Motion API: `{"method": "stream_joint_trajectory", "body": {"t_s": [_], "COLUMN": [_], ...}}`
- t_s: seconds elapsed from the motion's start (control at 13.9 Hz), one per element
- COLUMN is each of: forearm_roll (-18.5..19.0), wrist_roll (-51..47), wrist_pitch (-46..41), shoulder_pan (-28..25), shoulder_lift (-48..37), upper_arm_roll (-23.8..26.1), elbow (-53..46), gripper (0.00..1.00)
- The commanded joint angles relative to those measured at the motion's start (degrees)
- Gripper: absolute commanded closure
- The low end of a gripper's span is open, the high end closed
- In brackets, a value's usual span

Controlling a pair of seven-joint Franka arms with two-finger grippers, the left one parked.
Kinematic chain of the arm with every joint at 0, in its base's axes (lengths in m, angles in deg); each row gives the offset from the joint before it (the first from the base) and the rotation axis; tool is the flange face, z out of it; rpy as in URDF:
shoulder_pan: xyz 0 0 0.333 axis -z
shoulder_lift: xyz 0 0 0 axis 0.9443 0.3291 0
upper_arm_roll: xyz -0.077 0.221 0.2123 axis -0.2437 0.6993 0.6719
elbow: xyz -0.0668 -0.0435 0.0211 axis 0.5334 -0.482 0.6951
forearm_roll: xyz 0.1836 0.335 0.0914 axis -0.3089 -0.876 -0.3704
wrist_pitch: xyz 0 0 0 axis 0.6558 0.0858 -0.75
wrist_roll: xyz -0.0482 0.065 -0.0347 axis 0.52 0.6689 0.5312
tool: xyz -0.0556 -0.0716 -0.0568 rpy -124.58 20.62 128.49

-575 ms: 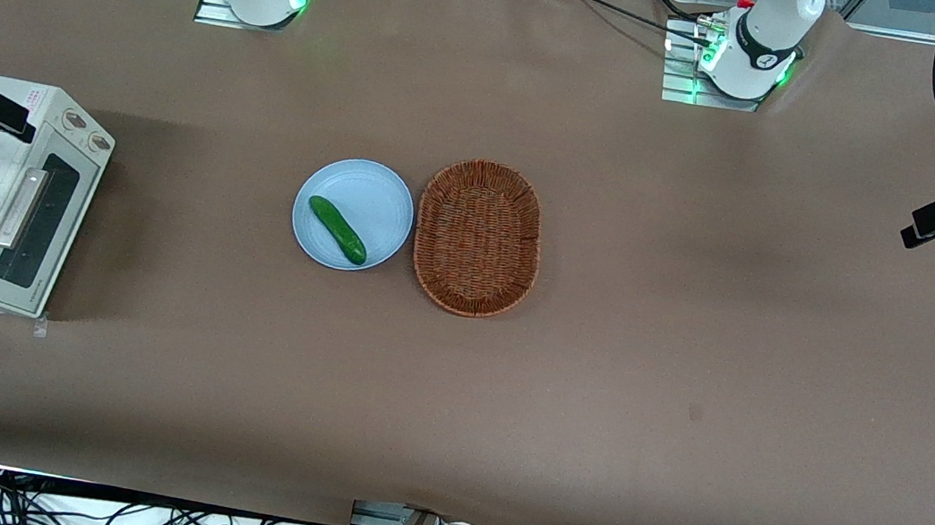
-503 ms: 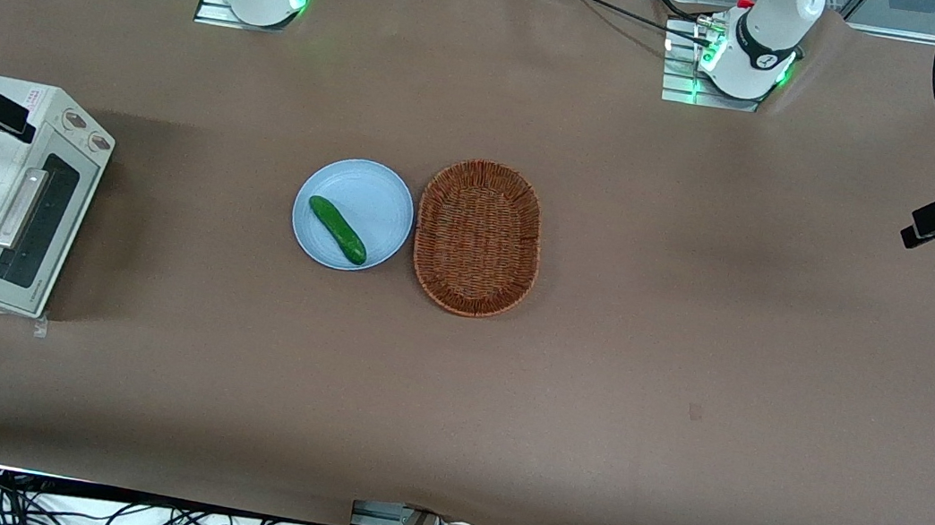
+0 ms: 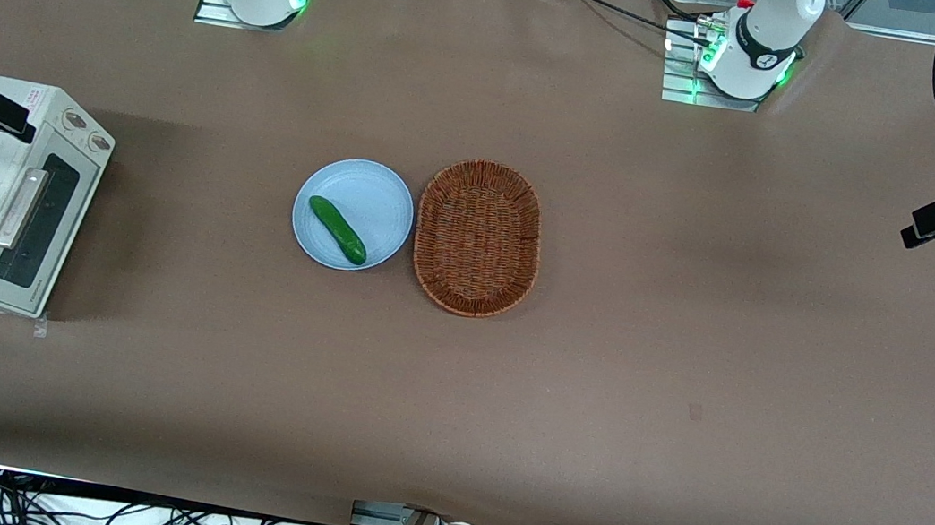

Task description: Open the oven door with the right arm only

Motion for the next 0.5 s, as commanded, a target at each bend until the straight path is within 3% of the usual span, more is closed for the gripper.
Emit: {"method": "stream_joint_trajectory", "body": {"t_s": [0.0,0.43], "forearm_roll": [-1.04,-1.04], "wrist_roll": [0.91,1.18], "wrist_pitch": [-0.51,-0.68], "shoulder_pan": [0.79,0.7], "shoulder_lift": [-0.53,-0.44], "upper_arm_roll": [0.78,0.78], "elbow": [0.29,0.56], "gripper": [0.0,0.0]}}
